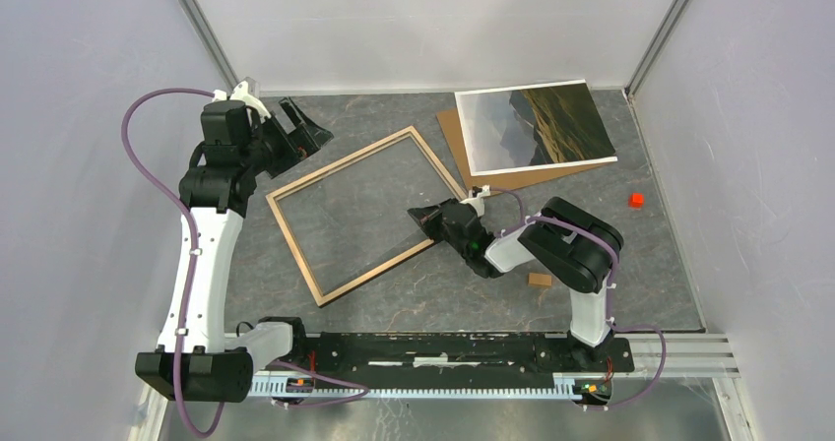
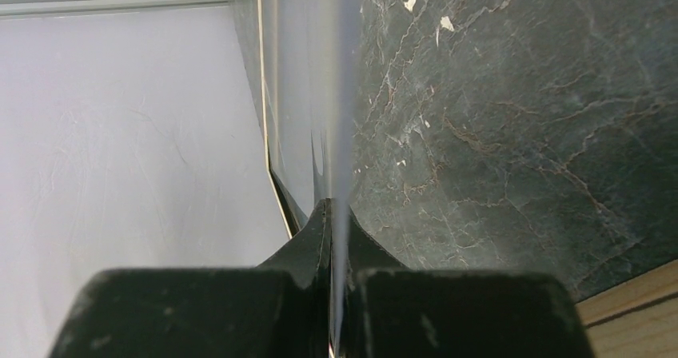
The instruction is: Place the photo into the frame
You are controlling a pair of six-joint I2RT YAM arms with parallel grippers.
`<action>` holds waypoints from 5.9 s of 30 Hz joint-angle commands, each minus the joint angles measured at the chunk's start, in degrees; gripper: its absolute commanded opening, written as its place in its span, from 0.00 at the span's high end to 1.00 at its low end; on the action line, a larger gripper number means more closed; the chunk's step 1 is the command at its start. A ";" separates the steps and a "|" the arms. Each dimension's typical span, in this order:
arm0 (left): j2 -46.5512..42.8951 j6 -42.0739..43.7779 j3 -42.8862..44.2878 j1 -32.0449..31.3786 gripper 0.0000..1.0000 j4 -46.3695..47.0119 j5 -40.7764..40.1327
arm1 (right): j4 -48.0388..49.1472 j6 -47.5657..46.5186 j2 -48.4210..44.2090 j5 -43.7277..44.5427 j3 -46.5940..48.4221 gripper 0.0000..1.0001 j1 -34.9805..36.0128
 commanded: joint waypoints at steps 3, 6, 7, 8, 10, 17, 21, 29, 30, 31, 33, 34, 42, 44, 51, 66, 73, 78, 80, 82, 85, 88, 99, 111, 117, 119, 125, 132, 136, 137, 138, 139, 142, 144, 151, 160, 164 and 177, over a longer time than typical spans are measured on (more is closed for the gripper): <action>0.00 2.45 1.59 -0.08 0.00 1.04 -0.35 | 0.23 1.09 -1.62 1.92 0.12 1.00 0.91; 0.00 2.39 1.57 -0.10 0.00 1.04 -0.42 | 0.14 1.44 -1.37 1.94 0.08 1.00 1.16; -0.04 2.39 1.60 -0.15 0.00 1.04 -0.33 | 0.03 1.44 -1.29 1.96 0.11 1.00 1.17; 0.00 2.39 1.61 -0.15 0.00 1.05 -0.28 | -0.11 1.71 -1.29 1.94 0.04 1.00 1.23; -0.09 2.39 1.65 -0.21 0.00 1.09 -0.27 | -0.31 1.88 -1.30 2.09 -0.06 1.00 1.48; -0.04 2.48 1.49 -0.29 0.00 1.05 -0.35 | -0.90 2.47 -1.33 2.60 -0.67 1.00 1.95; 0.01 2.39 1.50 -0.36 0.00 1.26 -0.20 | -0.77 2.63 -1.45 2.99 -0.94 1.00 1.96; -0.04 2.39 1.50 -0.47 0.00 1.32 -0.09 | 0.15 2.66 -0.01 2.80 -0.19 1.00 2.05; -0.11 2.39 1.51 -0.45 0.00 1.32 -0.21 | 0.46 2.34 0.27 2.70 -0.02 1.00 2.03; -0.03 2.39 1.48 -0.48 0.00 1.31 -0.17 | 0.77 1.87 0.39 2.67 0.10 1.00 2.06; 0.01 2.39 1.31 -0.46 0.00 1.49 -0.14 | 1.94 1.34 0.87 2.79 0.13 1.00 2.03; 0.11 2.39 1.31 -0.45 0.00 1.44 -0.11 | 3.02 0.88 0.99 2.76 0.03 1.00 2.04; 0.18 2.39 1.53 -0.54 0.00 1.43 -0.10 | 3.52 -0.25 2.01 2.99 0.51 0.97 2.04; 0.24 2.39 1.54 -0.56 0.00 1.49 -0.10 | 2.33 -0.49 1.62 2.79 0.79 0.85 2.07; -0.48 2.90 0.89 -0.62 0.00 1.45 -0.58 | -9.75 -6.08 -4.65 -0.32 2.83 0.24 2.02; -5.51 7.49 -8.00 -0.64 0.00 -1.12 -0.24 | -41.55 -36.95 -35.93 -7.20 -5.56 0.02 1.85; -6.00 7.22 -13.72 -0.82 0.00 -2.99 7.81 | -55.91 -70.10 -52.79 -3.99 -4.95 0.02 -6.00; -3.79 7.18 -16.78 -2.01 0.00 -2.00 11.80 | -63.35 -78.44 -49.21 -7.19 1.92 0.02 -11.54; -2.81 8.10 -17.06 -2.60 0.00 -2.03 11.82 | -63.83 -79.44 -46.83 -8.00 3.50 0.02 -12.56; -1.86 8.77 -17.24 -2.95 0.00 -2.01 12.31 | -63.40 -79.36 -44.57 -9.87 4.45 0.02 -14.60; -0.60 9.22 -17.50 -4.09 0.00 -1.85 12.66 | -60.23 -78.41 -40.88 -15.92 4.76 0.02 -18.58; 0.65 9.51 -18.24 -6.12 0.00 -1.06 12.35 | -57.35 -77.73 -35.84 -21.67 5.78 0.02 -22.50; 10.69 -0.93 -17.42 -20.12 0.00 11.42 13.20 | -58.31 -78.82 -18.59 -30.26 18.58 0.02 -37.74; 34.20 -15.71 -0.54 -36.90 0.01 30.56 1.34 | -60.11 -79.11 -10.10 -31.59 27.82 0.02 -54.31; 51.73 -11.06 20.08 -40.94 0.01 26.90 2.86 | -53.18 -72.84 -8.27 -35.05 29.22 0.02 -65.49; 56.98 -11.23 26.06 -41.33 0.02 26.89 3.96 | -51.19 -71.13 -7.04 -34.82 30.30 0.02 -68.46; 68.83 -13.37 40.09 -41.61 0.02 25.93 3.51 | -41.54 -65.92 -4.79 -30.03 29.03 0.02 -73.64; 74.11 -17.23 43.40 -41.52 0.00 30.41 -1.26 | -37.40 -64.88 1.08 -28.16 32.01 0.02 -74.15; 76.37 -19.12 44.54 -41.27 0.00 33.77 -2.20 | -38.06 -65.98 5.68 -30.08 35.98 0.03 -74.24; 76.74 -20.08 44.48 -41.06 0.00 34.43 -2.57 | -38.33 -66.02 6.41 -30.69 36.55 0.05 -74.24; 77.26 -20.89 44.39 -40.77 0.00 35.20 -2.64 | -38.57 -66.14 6.92 -30.35 36.81 0.05 -74.24; 77.70 -21.79 44.37 -40.50 0.00 36.31 -2.72 | -38.56 -66.28 7.08 -29.85 36.65 0.05 -74.22; 79.03 -24.00 44.37 -39.68 0.00 38.77 -2.94 | -38.60 -66.93 7.66 -28.57 36.52 0.05 -74.28; 79.74 -25.74 44.07 -39.17 0.00 39.86 -3.65 | -38.96 -67.02 8.60 -28.81 37.06 0.05 -74.24; 80.09 -31.20 40.60 -38.28 0.01 40.25 -7.17 | -39.58 -66.06 9.94 -26.77 36.09 0.05 -74.24; 80.45 -35.07 37.84 -36.71 0.01 37.68 -7.11 | -38.68 -63.50 12.87 -27.51 37.15 0.05 -73.17; 81.19 -35.83 37.95 -36.34 0.01 36.92 -6.35 | -35.08 -60.71 12.81 -32.28 35.88 0.10 -73.01; 81.57 -35.56 38.30 -36.38 0.01 35.79 -5.56 | -27.26 -57.89 5.23 -38.25 28.79 0.17 -72.92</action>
